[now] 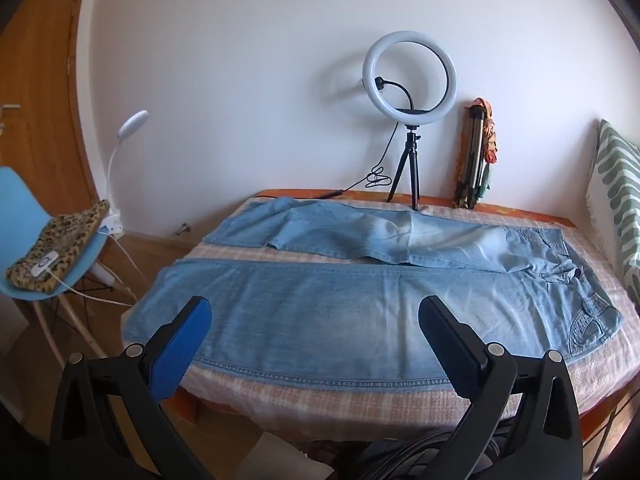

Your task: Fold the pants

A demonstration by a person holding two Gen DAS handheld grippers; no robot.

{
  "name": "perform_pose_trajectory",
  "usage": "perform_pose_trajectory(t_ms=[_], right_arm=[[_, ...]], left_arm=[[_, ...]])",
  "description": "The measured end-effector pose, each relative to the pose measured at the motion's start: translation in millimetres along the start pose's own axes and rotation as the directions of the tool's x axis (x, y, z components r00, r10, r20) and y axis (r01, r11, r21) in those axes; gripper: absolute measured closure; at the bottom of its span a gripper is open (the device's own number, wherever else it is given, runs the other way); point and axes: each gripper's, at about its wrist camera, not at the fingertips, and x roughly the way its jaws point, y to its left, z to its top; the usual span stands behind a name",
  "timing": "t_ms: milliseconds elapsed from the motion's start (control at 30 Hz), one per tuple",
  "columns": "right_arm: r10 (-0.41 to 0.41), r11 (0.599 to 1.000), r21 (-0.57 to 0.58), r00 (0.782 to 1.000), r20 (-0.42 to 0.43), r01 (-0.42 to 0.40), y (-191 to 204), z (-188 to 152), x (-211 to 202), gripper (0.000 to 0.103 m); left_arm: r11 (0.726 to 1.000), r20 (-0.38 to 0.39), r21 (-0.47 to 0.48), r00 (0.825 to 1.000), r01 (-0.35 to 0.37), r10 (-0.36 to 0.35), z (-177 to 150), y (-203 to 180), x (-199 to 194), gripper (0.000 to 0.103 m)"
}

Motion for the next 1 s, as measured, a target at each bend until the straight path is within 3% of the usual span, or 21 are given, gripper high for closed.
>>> perform_pose_trajectory(t_ms=[1000], right_arm=[[-0.015, 1.0, -0.005, 1.0, -0.003, 0.015, -0.5, 1.4, -1.1, 0.0]], left_arm=[[1.0, 0.0, -0.005, 1.0, -0.02, 0.02, 2.1, 0.7, -2.7, 0.0]])
